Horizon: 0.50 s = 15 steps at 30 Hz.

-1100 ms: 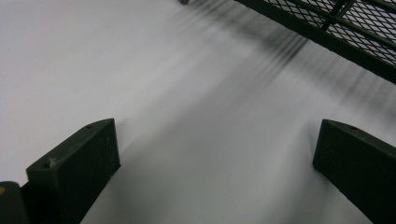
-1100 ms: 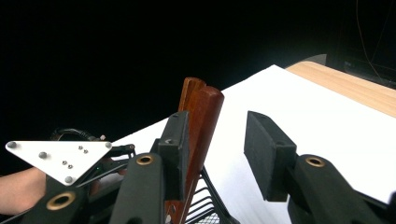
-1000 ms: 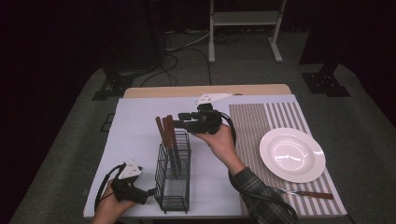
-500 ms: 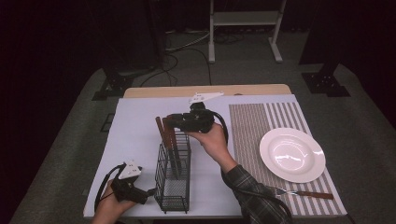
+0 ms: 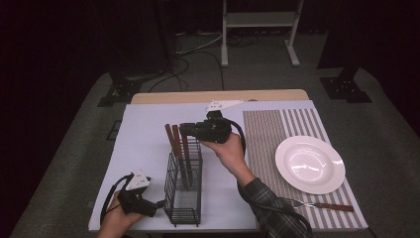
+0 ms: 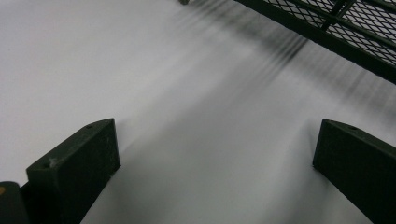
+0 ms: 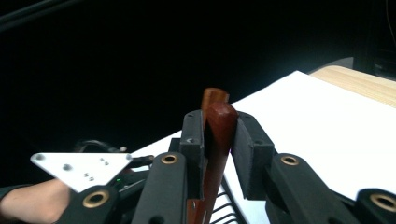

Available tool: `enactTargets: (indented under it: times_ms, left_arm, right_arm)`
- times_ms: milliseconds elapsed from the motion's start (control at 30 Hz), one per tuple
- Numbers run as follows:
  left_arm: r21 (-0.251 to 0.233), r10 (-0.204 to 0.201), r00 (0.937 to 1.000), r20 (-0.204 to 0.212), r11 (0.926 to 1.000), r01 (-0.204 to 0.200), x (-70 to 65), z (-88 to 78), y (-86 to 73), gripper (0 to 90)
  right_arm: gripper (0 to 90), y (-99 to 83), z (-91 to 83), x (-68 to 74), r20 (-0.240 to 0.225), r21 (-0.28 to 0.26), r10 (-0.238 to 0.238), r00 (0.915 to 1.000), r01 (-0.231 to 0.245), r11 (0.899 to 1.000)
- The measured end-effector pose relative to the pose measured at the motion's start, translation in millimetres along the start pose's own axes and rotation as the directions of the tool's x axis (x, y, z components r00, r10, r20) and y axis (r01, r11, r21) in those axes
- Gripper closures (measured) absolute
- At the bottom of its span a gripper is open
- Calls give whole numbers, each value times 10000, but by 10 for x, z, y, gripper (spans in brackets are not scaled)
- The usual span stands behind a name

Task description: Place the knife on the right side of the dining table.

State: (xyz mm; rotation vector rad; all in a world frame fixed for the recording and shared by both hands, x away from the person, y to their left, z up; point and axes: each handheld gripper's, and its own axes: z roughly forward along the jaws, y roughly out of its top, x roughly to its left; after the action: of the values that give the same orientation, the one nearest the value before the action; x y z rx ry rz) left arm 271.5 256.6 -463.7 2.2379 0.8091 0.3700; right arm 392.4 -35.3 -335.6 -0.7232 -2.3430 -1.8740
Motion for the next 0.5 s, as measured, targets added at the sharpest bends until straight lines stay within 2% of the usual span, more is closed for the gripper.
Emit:
enactTargets:
  times_ms: [233, 267, 300, 500]
  left_arm:
    - [2, -5, 10000, -6, 10000, 5, 0, 0, 0, 0]
    - [2, -5, 10000, -6, 10000, 5, 0, 0, 0, 0]
    - [5, 0, 10000, -1, 10000, 0, 0, -1, 0, 0]
    - [-15, -18, 10000, -12, 10000, 18, -2, 0, 0, 0]
  right_arm:
    - [782, 7, -141, 181, -450, -242, -281, 9986, 271, 9993]
    - [782, 7, -141, 181, -450, -242, -281, 9986, 271, 9993]
    - [786, 24, -161, 226, -350, -279, -505, 9981, 495, 9984]
    - [792, 76, -196, 274, -223, -674, -643, 9977, 627, 9958]
